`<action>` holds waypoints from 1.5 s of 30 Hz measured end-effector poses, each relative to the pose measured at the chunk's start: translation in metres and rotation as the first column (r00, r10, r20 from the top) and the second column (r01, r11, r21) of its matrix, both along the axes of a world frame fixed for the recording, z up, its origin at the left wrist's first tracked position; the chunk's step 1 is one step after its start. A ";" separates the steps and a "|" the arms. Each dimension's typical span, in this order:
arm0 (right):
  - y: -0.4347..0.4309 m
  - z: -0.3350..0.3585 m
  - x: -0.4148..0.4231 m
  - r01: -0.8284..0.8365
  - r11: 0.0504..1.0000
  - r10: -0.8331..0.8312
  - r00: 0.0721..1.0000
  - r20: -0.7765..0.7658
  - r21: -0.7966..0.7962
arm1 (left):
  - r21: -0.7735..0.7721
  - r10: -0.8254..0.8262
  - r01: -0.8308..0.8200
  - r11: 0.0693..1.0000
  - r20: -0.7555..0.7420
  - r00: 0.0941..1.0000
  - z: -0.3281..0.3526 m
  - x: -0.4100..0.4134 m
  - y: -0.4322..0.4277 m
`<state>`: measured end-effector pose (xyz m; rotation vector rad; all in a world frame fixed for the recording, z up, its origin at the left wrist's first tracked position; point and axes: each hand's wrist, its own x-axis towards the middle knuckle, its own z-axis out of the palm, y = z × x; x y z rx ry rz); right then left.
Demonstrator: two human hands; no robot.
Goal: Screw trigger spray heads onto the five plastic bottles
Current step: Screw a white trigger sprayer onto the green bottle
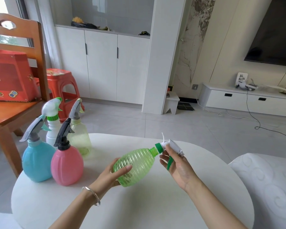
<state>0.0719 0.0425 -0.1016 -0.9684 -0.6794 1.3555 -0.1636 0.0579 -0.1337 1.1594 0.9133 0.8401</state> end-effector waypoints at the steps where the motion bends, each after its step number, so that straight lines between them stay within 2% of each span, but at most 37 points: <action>1: 0.001 0.002 -0.001 0.002 1.000 -0.002 1.000 0.001 0.008 | -0.020 -0.005 0.006 1.000 0.017 1.000 0.000 0.002 0.000; 9: 0.007 0.004 -0.004 -0.033 0.997 0.034 0.999 -0.014 0.076 | -0.170 -0.004 0.017 0.985 0.080 0.997 -0.009 0.012 0.008; 14: 0.009 0.005 -0.004 -0.056 0.990 0.048 0.996 0.071 0.126 | -0.280 -0.038 0.074 0.957 0.130 0.991 -0.009 0.011 0.010; 18: 0.009 0.007 -0.004 -0.069 0.984 0.042 0.985 0.166 0.162 | -0.333 -0.078 0.102 0.937 0.082 0.994 -0.008 0.011 0.010; 24: 0.007 0.006 -0.006 -0.105 0.975 0.066 0.979 0.195 0.197 | -0.382 -0.043 0.077 0.921 0.097 0.994 -0.006 0.012 0.010; 28: 0.008 0.004 -0.008 -0.129 0.971 0.084 0.972 0.220 0.199 | -0.474 -0.056 0.128 0.871 0.163 0.985 -0.007 0.014 0.005; 30: 0.009 0.003 -0.009 -0.085 0.977 0.044 0.978 0.203 0.194 | -0.446 -0.049 0.123 0.887 0.174 0.983 -0.004 0.017 0.003; 33: 0.011 0.000 -0.006 -0.027 0.985 -0.008 0.978 0.208 0.168 | -0.220 0.018 0.007 0.975 0.112 0.993 -0.002 0.021 0.002; 36: 0.013 -0.004 -0.005 -0.010 0.991 -0.016 0.982 0.190 0.132 | -0.029 0.033 -0.031 0.999 0.068 0.997 -0.005 0.017 0.003; 39: 0.013 -0.009 -0.006 0.018 0.992 -0.041 0.981 0.187 0.122 | -0.072 -0.048 0.056 0.996 0.113 0.992 -0.003 0.014 0.002; 41: 0.013 -0.013 -0.007 0.028 0.994 -0.047 0.982 0.185 0.102 | -0.121 -0.069 0.076 0.990 0.060 0.996 0.001 0.015 0.001; 43: 0.013 -0.014 -0.008 0.041 0.995 -0.056 0.981 0.183 0.089 | -0.054 -0.016 0.016 0.998 -0.007 1.000 -0.002 0.014 0.003; 45: 0.014 -0.015 -0.008 0.068 0.994 -0.081 0.982 0.168 0.085 | 0.037 0.007 -0.007 0.999 0.005 1.000 -0.004 0.011 0.004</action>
